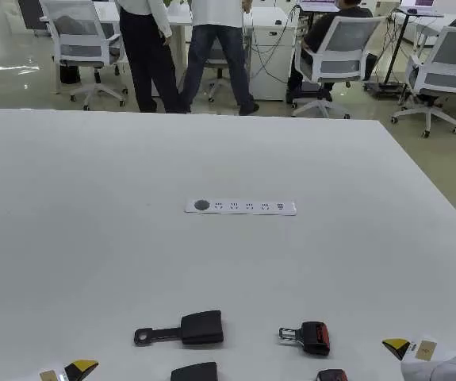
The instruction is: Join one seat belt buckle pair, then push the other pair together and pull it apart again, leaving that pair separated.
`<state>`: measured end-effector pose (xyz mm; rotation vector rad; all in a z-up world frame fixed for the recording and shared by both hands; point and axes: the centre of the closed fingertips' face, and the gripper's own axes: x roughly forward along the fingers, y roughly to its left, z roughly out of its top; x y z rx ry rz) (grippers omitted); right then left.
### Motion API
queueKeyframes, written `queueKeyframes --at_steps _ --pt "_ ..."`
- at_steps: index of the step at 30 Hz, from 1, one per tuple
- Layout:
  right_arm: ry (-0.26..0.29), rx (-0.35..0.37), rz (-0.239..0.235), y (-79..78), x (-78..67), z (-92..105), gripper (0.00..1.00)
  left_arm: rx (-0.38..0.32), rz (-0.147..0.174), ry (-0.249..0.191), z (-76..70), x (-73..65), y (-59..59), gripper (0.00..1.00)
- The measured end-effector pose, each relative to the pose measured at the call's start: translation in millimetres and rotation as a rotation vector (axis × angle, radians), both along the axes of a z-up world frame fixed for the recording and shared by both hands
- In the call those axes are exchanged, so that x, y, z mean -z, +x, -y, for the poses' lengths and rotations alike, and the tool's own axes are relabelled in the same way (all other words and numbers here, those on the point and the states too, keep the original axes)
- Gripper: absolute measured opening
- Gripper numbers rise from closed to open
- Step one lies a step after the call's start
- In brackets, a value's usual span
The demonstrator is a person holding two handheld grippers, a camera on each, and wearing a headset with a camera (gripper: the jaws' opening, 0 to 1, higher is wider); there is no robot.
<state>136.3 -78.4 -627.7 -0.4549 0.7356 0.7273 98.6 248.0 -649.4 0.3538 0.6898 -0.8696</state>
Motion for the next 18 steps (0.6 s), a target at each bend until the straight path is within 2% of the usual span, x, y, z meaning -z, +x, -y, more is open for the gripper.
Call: queueKeyframes --at_steps 3,13,18 --pt "0.019 0.006 -0.004 0.3 -1.3 0.5 1.00 -0.012 -0.004 -0.009 -1.0 0.9 0.6 1.00" --pt "0.014 -0.007 -0.004 -4.2 -0.5 -2.2 1.00 -0.005 -0.001 -0.001 -2.9 3.3 1.8 0.99" --pt "0.012 -0.008 -0.006 -5.2 1.1 -0.4 1.00 0.000 0.005 0.004 -5.1 1.7 2.0 0.92"
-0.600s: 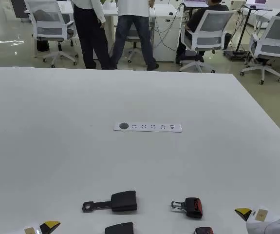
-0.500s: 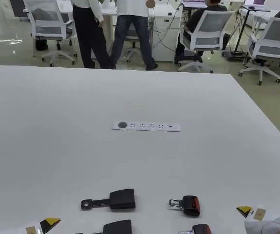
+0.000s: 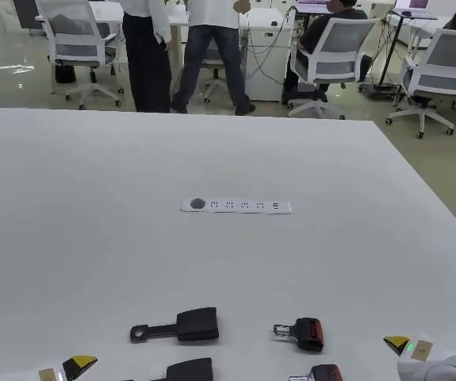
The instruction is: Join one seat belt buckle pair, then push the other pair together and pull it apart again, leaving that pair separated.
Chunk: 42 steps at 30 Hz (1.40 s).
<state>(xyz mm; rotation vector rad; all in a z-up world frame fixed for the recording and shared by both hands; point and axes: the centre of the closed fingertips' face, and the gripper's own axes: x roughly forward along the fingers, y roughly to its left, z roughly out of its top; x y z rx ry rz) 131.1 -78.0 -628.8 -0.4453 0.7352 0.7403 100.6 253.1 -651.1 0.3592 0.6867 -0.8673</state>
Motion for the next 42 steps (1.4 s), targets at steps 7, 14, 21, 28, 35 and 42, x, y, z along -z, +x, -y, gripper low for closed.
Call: queueKeyframes --at_steps 7,14,21,28,35,42 --pt "-0.016 0.045 -0.004 3.4 -0.2 7.0 1.00 0.014 -0.034 0.000 5.5 3.7 -7.4 0.98" --pt "-0.017 0.030 -0.004 4.3 -2.4 4.0 0.98 -0.036 -0.041 -0.006 -2.1 4.5 -2.0 0.98" --pt "0.000 0.009 -0.003 2.7 -4.1 -4.0 0.95 -0.056 -0.036 0.029 -9.8 3.1 -0.1 0.99" --pt "0.002 0.005 -0.005 2.3 -2.3 -6.5 0.94 -0.077 -0.058 0.043 -16.4 9.2 -0.5 0.99" --pt "0.000 0.006 -0.015 -1.4 1.7 -3.3 0.93 -0.078 -0.059 0.045 -15.9 8.9 -1.1 0.96" --pt "0.001 -0.014 -0.012 -0.8 2.1 -3.9 0.88 -0.096 -0.066 0.018 -14.4 4.4 2.3 0.93"
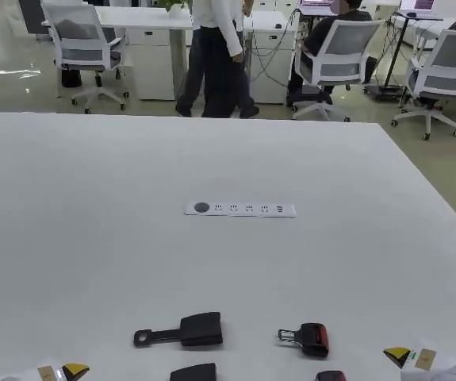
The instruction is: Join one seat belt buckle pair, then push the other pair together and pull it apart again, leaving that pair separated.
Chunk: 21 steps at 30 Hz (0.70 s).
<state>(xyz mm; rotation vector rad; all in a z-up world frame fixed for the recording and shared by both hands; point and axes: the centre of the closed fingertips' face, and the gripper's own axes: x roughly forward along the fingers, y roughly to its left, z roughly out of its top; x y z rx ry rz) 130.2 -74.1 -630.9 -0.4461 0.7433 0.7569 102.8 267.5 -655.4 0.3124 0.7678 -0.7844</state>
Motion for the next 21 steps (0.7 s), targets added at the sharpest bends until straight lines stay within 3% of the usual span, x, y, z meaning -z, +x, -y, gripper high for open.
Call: queueKeyframes --at_steps 11,16,21 --pt "0.004 -0.038 0.014 2.5 0.2 -6.0 0.81 0.043 0.027 0.017 -0.8 -0.3 8.7 0.89" --pt "-0.011 -0.071 0.015 0.8 -1.0 -7.5 0.77 0.067 0.032 0.021 8.6 -1.6 16.8 0.83" --pt "-0.010 -0.104 0.011 4.6 3.3 -9.3 0.71 0.086 0.039 0.017 19.2 -8.7 17.3 0.74"
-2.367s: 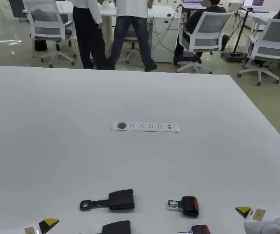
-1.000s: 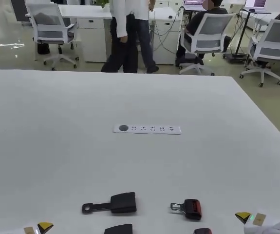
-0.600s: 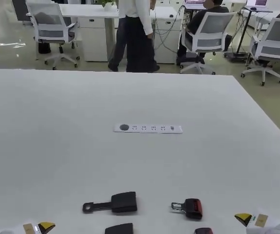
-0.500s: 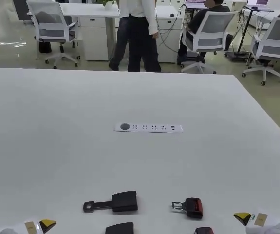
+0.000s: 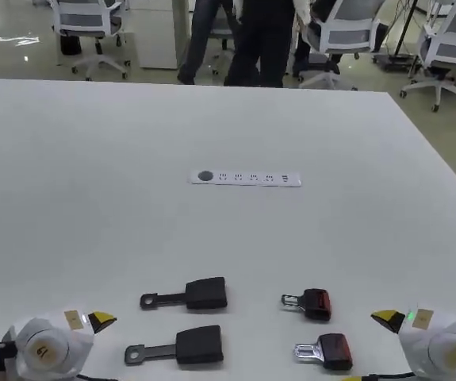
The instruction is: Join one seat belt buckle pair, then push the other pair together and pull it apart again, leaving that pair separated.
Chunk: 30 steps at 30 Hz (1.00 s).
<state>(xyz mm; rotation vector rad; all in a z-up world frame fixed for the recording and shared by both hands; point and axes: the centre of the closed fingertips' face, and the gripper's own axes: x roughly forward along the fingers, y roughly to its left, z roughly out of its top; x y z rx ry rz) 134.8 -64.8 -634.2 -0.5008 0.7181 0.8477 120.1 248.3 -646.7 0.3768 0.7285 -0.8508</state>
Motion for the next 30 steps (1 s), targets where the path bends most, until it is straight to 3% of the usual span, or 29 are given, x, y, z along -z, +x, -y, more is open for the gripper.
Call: queueKeyframes --at_steps 2,5,9,11,12,20,23,30 --pt "-0.002 -0.015 -0.005 1.2 2.1 -2.0 0.69 0.035 0.007 0.006 3.6 0.3 -0.9 0.72" --pt "-0.007 -0.053 -0.015 1.8 6.0 -6.0 0.63 0.103 0.028 0.068 8.8 2.8 -0.4 0.68" --pt "-0.039 -0.102 -0.028 5.9 15.7 -9.8 0.59 0.139 0.036 0.083 12.2 3.4 12.5 0.58" --pt "-0.054 -0.110 -0.071 4.3 21.6 -10.3 0.56 0.166 0.050 0.079 18.3 1.6 18.5 0.55" --pt "-0.073 -0.147 -0.057 5.8 23.7 -11.2 0.55 0.182 0.052 0.074 23.1 0.9 21.4 0.54" --pt "-0.129 -0.262 -0.072 8.3 34.8 -14.3 0.49 0.272 0.025 0.092 51.1 7.4 27.8 0.52" --pt "-0.150 -0.307 -0.072 8.1 36.5 -15.2 0.46 0.324 0.024 0.106 61.0 10.1 25.9 0.46" --pt "-0.179 -0.361 -0.088 7.2 46.8 -15.4 0.42 0.383 0.024 0.143 73.0 15.6 27.7 0.44"
